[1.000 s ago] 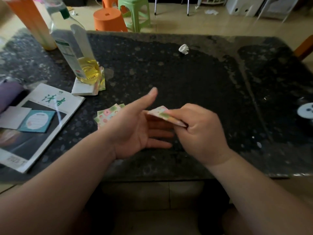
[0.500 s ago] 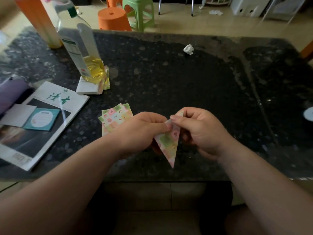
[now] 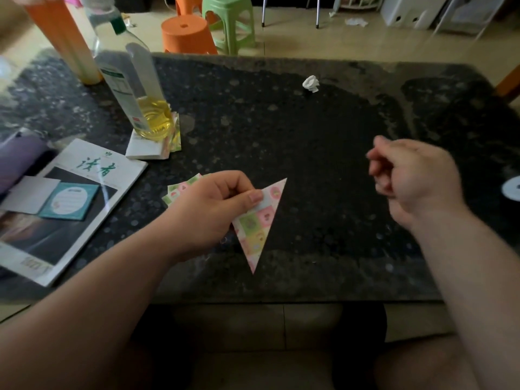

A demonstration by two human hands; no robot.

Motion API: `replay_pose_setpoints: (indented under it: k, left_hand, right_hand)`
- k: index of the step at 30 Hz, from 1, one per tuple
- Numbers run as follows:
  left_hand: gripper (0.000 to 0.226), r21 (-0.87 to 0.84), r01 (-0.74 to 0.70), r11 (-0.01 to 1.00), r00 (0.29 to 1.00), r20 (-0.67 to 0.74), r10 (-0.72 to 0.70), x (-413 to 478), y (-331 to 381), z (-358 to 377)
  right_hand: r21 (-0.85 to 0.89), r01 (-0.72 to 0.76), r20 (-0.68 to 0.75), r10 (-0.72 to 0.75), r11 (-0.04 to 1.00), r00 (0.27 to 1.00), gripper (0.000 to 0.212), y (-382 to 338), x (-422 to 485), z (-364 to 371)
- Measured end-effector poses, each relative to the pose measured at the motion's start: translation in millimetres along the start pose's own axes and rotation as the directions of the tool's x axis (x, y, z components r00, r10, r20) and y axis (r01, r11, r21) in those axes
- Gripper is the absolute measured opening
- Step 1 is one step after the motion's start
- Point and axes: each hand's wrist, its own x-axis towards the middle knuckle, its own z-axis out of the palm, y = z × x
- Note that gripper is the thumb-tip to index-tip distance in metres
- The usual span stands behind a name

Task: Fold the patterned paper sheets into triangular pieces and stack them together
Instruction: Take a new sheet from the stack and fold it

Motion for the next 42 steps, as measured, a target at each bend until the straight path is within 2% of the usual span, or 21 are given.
replay_pose_setpoints:
  k: [1,2,4,6,7,9,11,14,17,21,23,25,27,29,32,34,36,37,39,41,42]
  left_hand:
    - [0.018,-0.009,0.007,1.000,1.000,0.016,-0.007,-1,2,0]
    - [0.018,0.026,0.010,1.000,0.999,0.038,-0.011,-1,3,1]
    - [0.018,0.143,0.000,0.990,0.996,0.086,-0.012,1,5,7]
    - [0.023,0.200,-0.021,0.979,0.992,0.127,-0.005,4,7,14]
    - [0.031,0.207,-0.030,0.978,0.991,0.136,0.001,4,10,15]
    - [0.046,0.210,-0.021,0.977,0.994,0.110,-0.002,4,14,13]
    - [0.044,0.227,0.014,0.974,0.998,0.053,-0.027,5,17,8]
    - [0.041,0.232,0.040,0.972,0.998,0.032,-0.049,6,15,5]
    - [0.043,0.232,0.021,0.972,0.998,0.054,-0.035,4,13,6]
    - [0.039,0.168,0.019,0.986,0.998,0.057,-0.029,4,16,3]
    - [0.031,0.030,0.059,0.998,0.995,0.075,-0.061,4,16,-1]
    - [0.034,-0.058,0.118,0.991,0.990,0.090,-0.112,5,12,-6]
    - [0.037,-0.053,0.167,0.985,0.986,0.007,-0.167,8,6,-11]
    - [0.024,-0.101,0.215,0.971,0.963,-0.141,-0.228,12,2,-17]
    - [0.019,-0.201,0.239,0.950,0.920,-0.267,-0.288,15,-3,-31]
    - [0.019,-0.160,0.259,0.952,0.910,-0.289,-0.296,15,-7,-41]
    - [0.019,-0.037,0.305,0.952,0.900,-0.314,-0.301,14,-12,-49]
    - [0.019,0.045,0.334,0.941,0.894,-0.332,-0.302,13,-15,-52]
    - [0.021,0.264,0.401,0.877,0.885,-0.360,-0.296,11,-24,-57]
    - [0.027,0.465,0.451,0.761,0.885,-0.346,-0.313,9,-31,-59]
    - [0.030,0.517,0.463,0.720,0.884,-0.329,-0.332,8,-34,-57]
  right_hand:
    - [-0.098,0.053,0.036,-0.050,0.994,0.998,0.039,3,-6,0]
    - [-0.161,0.077,0.145,-0.054,0.984,0.988,0.040,7,-15,4]
    - [-0.230,0.083,0.441,0.028,0.970,0.897,0.037,10,-36,18]
    - [-0.279,0.179,0.583,0.018,0.944,0.812,0.028,13,-43,26]
    - [-0.258,0.217,0.594,-0.022,0.941,0.804,0.026,13,-42,27]
    - [-0.169,0.203,0.590,-0.066,0.965,0.805,0.026,11,-38,24]
    - [-0.121,0.127,0.592,-0.031,0.984,0.805,0.025,9,-35,23]
    - [-0.140,0.035,0.614,0.059,0.990,0.787,0.022,8,-35,23]
    - [-0.136,0.035,0.661,0.064,0.990,0.747,0.019,8,-38,26]
    - [-0.155,0.084,0.649,0.037,0.984,0.760,0.016,6,-37,31]
    - [-0.156,0.080,0.604,0.031,0.984,0.796,0.020,5,-33,31]
    - [-0.151,0.063,0.533,0.028,0.987,0.846,0.022,5,-29,30]
    - [-0.140,0.016,0.425,0.046,0.990,0.904,0.019,8,-24,30]
    - [-0.096,-0.056,0.300,0.083,0.994,0.950,0.018,11,-14,31]
    - [-0.032,-0.143,0.194,0.146,0.989,0.970,0.017,17,2,34]
    - [-0.046,-0.195,0.056,0.198,0.980,0.979,0.015,19,13,35]
    - [-0.169,-0.226,-0.136,0.204,0.959,0.969,0.016,22,22,34]
    - [-0.231,-0.226,-0.188,0.184,0.947,0.965,0.017,24,23,34]
    - [-0.342,-0.175,-0.136,0.136,0.923,0.981,0.018,27,19,43]
    - [-0.491,-0.063,0.101,0.128,0.869,0.987,0.018,33,3,65]
    - [-0.575,0.017,0.235,0.145,0.818,0.961,0.017,37,-9,78]
